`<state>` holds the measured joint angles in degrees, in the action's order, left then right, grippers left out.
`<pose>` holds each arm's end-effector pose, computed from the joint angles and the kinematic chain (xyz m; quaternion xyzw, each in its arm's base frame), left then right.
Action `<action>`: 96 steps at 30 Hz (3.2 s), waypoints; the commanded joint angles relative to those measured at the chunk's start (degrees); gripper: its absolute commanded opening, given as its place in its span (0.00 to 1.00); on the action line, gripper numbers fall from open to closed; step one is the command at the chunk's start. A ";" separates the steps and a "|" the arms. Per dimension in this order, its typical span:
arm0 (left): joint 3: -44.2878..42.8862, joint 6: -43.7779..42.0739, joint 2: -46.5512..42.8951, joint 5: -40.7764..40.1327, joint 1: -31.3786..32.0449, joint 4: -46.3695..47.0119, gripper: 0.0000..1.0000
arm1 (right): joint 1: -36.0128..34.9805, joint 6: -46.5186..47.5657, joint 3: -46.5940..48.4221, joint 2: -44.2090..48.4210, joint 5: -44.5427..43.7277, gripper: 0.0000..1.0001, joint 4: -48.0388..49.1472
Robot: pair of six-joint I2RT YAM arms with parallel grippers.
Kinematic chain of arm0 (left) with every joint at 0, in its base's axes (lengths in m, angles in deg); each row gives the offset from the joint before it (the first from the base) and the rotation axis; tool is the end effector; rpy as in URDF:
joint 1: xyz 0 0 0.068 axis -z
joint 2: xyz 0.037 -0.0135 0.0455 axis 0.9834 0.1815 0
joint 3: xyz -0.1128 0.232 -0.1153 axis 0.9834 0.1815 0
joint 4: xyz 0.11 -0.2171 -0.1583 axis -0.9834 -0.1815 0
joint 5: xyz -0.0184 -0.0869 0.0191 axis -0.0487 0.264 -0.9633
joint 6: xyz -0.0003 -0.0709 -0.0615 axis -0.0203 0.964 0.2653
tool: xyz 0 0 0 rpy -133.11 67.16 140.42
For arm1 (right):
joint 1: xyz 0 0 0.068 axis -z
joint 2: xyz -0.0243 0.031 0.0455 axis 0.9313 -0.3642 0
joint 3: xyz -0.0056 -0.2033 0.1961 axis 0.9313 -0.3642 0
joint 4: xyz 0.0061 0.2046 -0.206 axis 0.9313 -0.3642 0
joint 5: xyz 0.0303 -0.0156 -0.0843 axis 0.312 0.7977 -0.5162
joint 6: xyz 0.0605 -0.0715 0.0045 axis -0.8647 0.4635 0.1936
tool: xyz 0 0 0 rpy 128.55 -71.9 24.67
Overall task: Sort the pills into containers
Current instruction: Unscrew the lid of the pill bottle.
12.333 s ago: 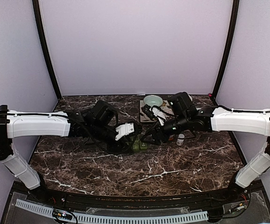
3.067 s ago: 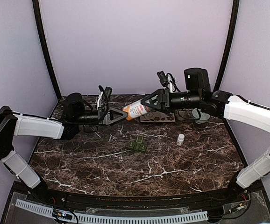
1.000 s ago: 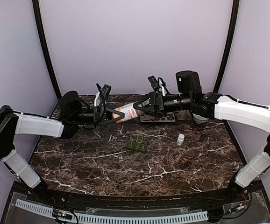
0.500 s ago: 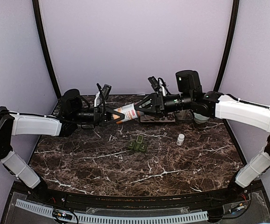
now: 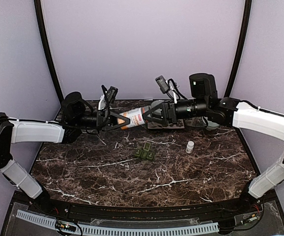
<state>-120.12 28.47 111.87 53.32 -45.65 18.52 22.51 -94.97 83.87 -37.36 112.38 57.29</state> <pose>0.2658 -0.2688 0.2859 0.3545 0.5737 -0.6685 0.3136 0.2456 0.3264 0.3412 -0.3345 0.7135 0.5205 0.3288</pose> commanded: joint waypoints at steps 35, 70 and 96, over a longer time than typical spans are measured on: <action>-2.41 -16.34 -4.83 -3.09 -0.05 -11.04 0.08 | -1.05 -11.20 -0.99 5.83 -7.25 0.92 2.60; -4.24 -27.31 -6.22 -8.44 1.05 -18.82 0.07 | 1.01 -27.47 1.10 -1.38 -1.89 0.65 3.83; -3.85 -25.75 -6.22 -8.15 1.00 -17.42 0.07 | 0.40 -25.43 -0.05 -2.33 0.09 0.24 3.88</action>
<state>-122.81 2.14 107.26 44.47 -44.93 -1.02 23.60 -122.18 83.78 -39.07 110.80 59.30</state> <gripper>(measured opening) 0.548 0.489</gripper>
